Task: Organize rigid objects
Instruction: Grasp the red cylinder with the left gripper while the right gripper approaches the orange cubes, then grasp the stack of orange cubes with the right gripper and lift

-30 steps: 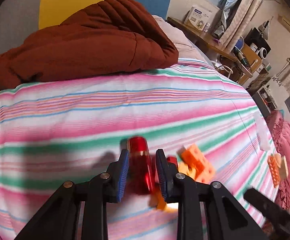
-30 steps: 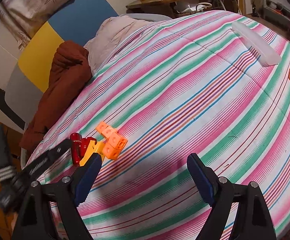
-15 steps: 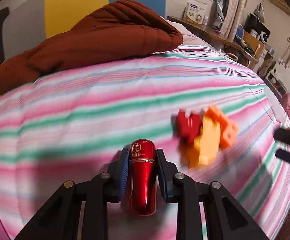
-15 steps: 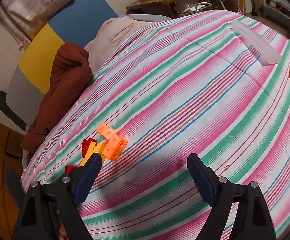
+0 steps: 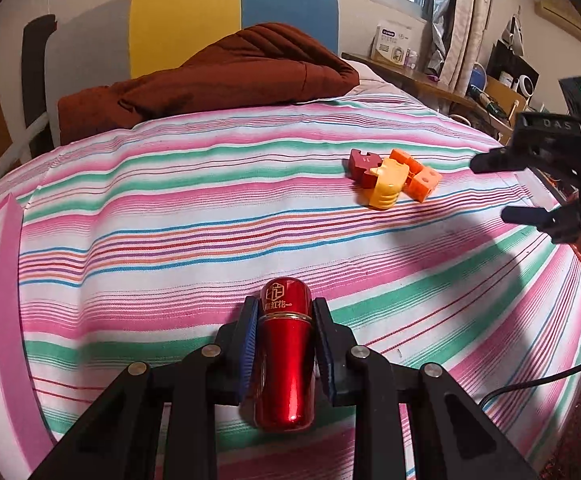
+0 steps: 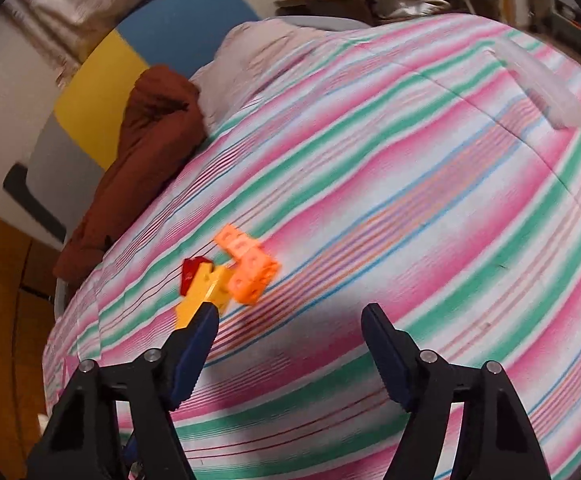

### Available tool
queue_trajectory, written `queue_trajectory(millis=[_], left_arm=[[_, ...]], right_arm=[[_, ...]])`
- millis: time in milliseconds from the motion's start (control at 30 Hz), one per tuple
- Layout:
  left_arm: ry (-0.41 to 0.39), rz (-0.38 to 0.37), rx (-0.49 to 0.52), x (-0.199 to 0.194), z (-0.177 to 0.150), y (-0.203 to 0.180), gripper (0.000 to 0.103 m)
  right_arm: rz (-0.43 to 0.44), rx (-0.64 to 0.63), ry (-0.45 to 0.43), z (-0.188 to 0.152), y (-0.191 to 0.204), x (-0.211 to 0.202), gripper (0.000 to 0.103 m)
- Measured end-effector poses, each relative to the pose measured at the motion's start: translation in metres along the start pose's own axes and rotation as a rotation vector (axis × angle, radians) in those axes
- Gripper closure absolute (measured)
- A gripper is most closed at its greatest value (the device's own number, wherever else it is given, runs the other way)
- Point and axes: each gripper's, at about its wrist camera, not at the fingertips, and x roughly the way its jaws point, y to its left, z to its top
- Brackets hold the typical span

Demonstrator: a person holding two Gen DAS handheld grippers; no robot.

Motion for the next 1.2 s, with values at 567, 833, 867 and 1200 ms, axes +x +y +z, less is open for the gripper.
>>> queue_trajectory(millis=[567,833,867,1200], left_arm=[[-0.020,-0.032,-0.021,0.001,-0.004,0.003,0.077],[-0.025,-0.027,-0.017,0.001,-0.005,0.002,0.077],[-0.025,-0.025,-0.016,0.001,-0.005,0.001,0.077],[-0.021,0.008,0.006,-0.005,-0.007,-0.002,0.077]], right_arm=[[-0.180,-0.263,0.151,0.053,0.040,0.084,0.078],[-0.249,-0.394,0.206,0.006,0.031,0.057,0.075],[-0.262,-0.421,0.214,-0.005,0.033,0.053,0.075],[-0.238,-0.512,0.114,-0.060,0.031,0.026,0.072]])
